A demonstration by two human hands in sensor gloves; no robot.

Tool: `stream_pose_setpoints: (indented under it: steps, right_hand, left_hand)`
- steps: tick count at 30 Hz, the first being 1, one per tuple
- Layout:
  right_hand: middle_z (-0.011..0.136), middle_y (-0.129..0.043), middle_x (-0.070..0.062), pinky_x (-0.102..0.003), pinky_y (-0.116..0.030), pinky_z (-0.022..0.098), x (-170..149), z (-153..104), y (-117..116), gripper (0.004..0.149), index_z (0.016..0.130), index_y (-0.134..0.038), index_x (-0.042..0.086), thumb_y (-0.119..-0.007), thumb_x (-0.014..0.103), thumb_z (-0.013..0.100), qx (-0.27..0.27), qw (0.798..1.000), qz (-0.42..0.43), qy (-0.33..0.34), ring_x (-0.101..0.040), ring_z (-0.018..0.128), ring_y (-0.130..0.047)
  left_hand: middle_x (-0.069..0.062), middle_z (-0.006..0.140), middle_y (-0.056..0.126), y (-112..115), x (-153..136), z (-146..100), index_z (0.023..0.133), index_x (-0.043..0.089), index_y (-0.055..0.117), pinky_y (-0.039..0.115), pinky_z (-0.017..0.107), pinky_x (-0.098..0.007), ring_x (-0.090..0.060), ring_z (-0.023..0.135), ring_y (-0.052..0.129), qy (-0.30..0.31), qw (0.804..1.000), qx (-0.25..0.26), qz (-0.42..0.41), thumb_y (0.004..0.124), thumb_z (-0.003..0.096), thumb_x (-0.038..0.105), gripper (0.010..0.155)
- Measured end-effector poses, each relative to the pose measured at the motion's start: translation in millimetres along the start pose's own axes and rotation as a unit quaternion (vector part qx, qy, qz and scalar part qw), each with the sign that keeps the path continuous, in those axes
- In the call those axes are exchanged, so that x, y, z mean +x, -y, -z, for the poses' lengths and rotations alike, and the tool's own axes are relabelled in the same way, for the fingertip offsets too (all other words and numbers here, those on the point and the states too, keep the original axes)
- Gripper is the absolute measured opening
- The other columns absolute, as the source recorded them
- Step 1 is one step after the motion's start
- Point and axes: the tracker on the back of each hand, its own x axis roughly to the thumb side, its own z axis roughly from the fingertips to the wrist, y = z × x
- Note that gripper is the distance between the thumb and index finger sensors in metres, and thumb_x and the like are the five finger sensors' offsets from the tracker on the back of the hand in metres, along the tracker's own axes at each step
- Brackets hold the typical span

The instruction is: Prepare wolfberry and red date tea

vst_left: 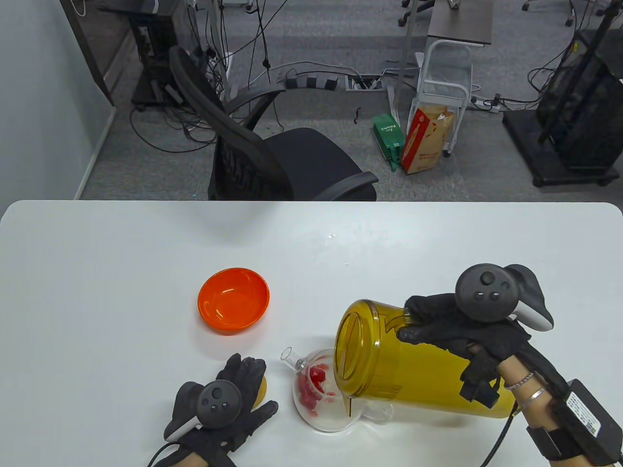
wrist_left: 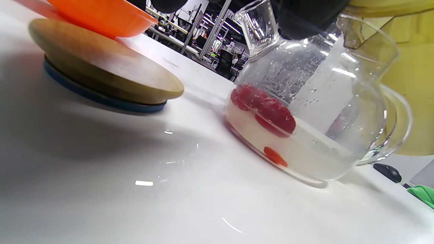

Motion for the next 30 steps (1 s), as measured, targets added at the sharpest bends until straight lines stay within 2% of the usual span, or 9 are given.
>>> stream_pose_setpoints:
  steps: [5, 8, 12, 16, 20, 24, 30]
  right_hand:
    - [0.043, -0.096, -0.013, -0.051, -0.082, 0.027, -26, -11, 7, 0.042, 0.071, -0.089, 0.009, -0.088, 0.044, 0.046, -0.067, 0.995, 0.08, 0.012, -0.029, 0.025, -0.096]
    - [0.046, -0.097, -0.015, -0.053, -0.082, 0.03, -46, -16, 13, 0.043, 0.074, -0.088, 0.008, -0.088, 0.042, 0.047, -0.132, 0.981, 0.14, 0.016, -0.032, 0.029, -0.097]
    - [0.053, -0.096, -0.018, -0.057, -0.081, 0.035, -64, -15, 13, 0.043, 0.079, -0.085, 0.005, -0.086, 0.037, 0.05, -0.19, 0.962, 0.197, 0.019, -0.036, 0.036, -0.098]
    - [0.064, -0.093, -0.02, -0.061, -0.077, 0.047, -87, 0, -3, 0.04, 0.085, -0.08, 0.006, -0.086, 0.029, 0.052, -0.241, 0.936, 0.255, 0.022, -0.041, 0.05, -0.095]
    - [0.066, -0.092, -0.02, -0.061, -0.074, 0.051, -109, 21, -22, 0.04, 0.085, -0.08, 0.008, -0.086, 0.028, 0.051, -0.3, 0.902, 0.309, 0.016, -0.042, 0.054, -0.093]
    - [0.066, -0.091, -0.019, -0.061, -0.072, 0.053, -128, 40, -39, 0.04, 0.085, -0.08, 0.009, -0.086, 0.028, 0.051, -0.328, 0.872, 0.365, 0.002, -0.042, 0.055, -0.092]
    - [0.069, -0.09, -0.018, -0.06, -0.07, 0.057, -149, 59, -63, 0.039, 0.086, -0.078, 0.011, -0.086, 0.028, 0.051, -0.348, 0.839, 0.417, -0.024, -0.041, 0.058, -0.091]
  left_hand:
    - [-0.031, 0.116, 0.038, 0, 0, 0, 0.111, 0.004, 0.029, 0.033, 0.071, -0.066, -0.055, 0.104, 0.023, -0.001, 1.0, -0.001, 0.0, 0.067, 0.0595, 0.052, 0.08]
    - [-0.031, 0.116, 0.038, 0, 0, 0, 0.111, 0.004, 0.029, 0.033, 0.071, -0.066, -0.055, 0.104, 0.023, -0.001, 1.0, 0.001, 0.0, 0.067, 0.0595, 0.052, 0.08]
    - [-0.031, 0.116, 0.038, 0, 0, 0, 0.111, 0.004, 0.029, 0.033, 0.071, -0.066, -0.055, 0.104, 0.023, -0.001, 1.0, 0.001, 0.0, 0.067, 0.0594, 0.052, 0.08]
    - [-0.032, 0.116, 0.038, -1, 0, 0, 0.111, 0.004, 0.029, 0.033, 0.07, -0.066, -0.055, 0.104, 0.023, -0.002, 1.0, -0.001, -0.001, 0.067, 0.0594, 0.052, 0.08]
    - [-0.032, 0.116, 0.038, -4, 0, -1, 0.111, 0.004, 0.029, 0.033, 0.07, -0.066, -0.055, 0.104, 0.023, -0.002, 1.0, 0.012, -0.002, 0.067, 0.0594, 0.052, 0.08]
    - [-0.032, 0.116, 0.038, -4, -1, -2, 0.111, 0.004, 0.029, 0.033, 0.07, -0.066, -0.055, 0.104, 0.023, -0.003, 1.0, 0.011, -0.004, 0.067, 0.0594, 0.052, 0.08]
    - [-0.032, 0.116, 0.038, -4, -1, -1, 0.111, 0.004, 0.029, 0.033, 0.07, -0.066, -0.055, 0.104, 0.023, -0.003, 1.0, 0.007, -0.003, 0.067, 0.0594, 0.052, 0.08]
